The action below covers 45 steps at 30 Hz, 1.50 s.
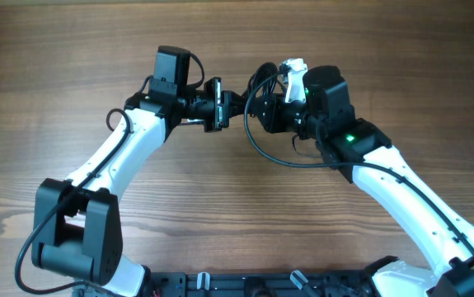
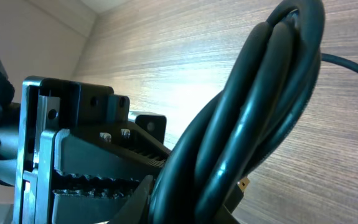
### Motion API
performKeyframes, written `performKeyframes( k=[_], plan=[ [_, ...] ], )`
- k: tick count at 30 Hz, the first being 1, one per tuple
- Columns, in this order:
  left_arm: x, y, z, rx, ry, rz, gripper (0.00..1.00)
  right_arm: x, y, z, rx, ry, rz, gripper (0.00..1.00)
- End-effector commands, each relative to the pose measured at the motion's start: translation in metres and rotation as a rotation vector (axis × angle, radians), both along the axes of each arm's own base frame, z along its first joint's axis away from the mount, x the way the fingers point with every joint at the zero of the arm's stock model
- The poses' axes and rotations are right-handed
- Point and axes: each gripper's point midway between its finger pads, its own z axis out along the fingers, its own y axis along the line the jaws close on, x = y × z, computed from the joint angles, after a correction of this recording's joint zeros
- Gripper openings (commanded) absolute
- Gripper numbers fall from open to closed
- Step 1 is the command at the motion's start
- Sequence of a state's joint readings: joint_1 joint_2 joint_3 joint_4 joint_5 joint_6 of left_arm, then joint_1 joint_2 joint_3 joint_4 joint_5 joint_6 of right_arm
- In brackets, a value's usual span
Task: Untangle cables
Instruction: 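Grasp a cable loop with the right gripper and pull it rightward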
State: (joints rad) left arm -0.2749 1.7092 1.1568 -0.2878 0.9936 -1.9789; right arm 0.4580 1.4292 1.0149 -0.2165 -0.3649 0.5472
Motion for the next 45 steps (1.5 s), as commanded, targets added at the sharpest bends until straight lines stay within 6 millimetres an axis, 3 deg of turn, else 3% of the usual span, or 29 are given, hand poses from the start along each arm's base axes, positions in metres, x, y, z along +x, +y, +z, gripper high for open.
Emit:
performKeyframes(
  k=[1, 4, 11, 13, 20, 23, 26, 32, 36, 40, 45],
  plan=[
    [0.024, 0.026, 0.011, 0.030, -0.117, 0.071, 0.04, -0.004, -0.035, -0.031, -0.105, 0.121, -0.162, 0.14],
    [0.026, 0.028, 0.009, 0.043, -0.122, 0.082, 0.04, -0.011, -0.047, -0.040, -0.147, 0.168, -0.208, 0.11],
    [0.035, 0.037, 0.004, 0.088, -0.159, 0.114, 0.04, -0.022, -0.053, -0.022, -0.158, 0.130, -0.189, 0.05],
    [0.036, 0.037, 0.004, 0.099, -0.180, 0.109, 0.04, -0.021, -0.052, -0.007, -0.141, 0.076, -0.176, 0.05],
    [0.018, 0.025, 0.019, -0.028, -0.106, 0.030, 0.04, -0.006, -0.026, 0.013, -0.083, -0.078, -0.043, 0.42],
    [0.014, 0.023, 0.023, -0.049, -0.102, 0.010, 0.04, -0.001, -0.014, 0.011, -0.046, -0.084, -0.001, 0.48],
    [0.014, 0.022, 0.023, -0.051, -0.102, 0.008, 0.04, -0.005, -0.004, -0.001, -0.022, -0.039, 0.054, 0.48],
    [0.014, 0.022, 0.022, -0.048, -0.103, 0.010, 0.04, -0.009, 0.009, -0.001, -0.013, -0.048, 0.088, 0.47],
    [0.013, 0.020, 0.022, -0.048, -0.103, 0.005, 0.04, -0.004, 0.014, -0.013, -0.030, -0.041, 0.085, 0.47],
    [0.010, 0.016, 0.022, -0.049, -0.106, -0.008, 0.04, 0.013, 0.008, -0.029, -0.081, -0.052, 0.018, 0.38],
    [0.010, 0.016, 0.022, -0.045, -0.129, -0.019, 0.04, 0.031, -0.005, -0.024, -0.089, -0.076, -0.119, 0.21]
  ],
)
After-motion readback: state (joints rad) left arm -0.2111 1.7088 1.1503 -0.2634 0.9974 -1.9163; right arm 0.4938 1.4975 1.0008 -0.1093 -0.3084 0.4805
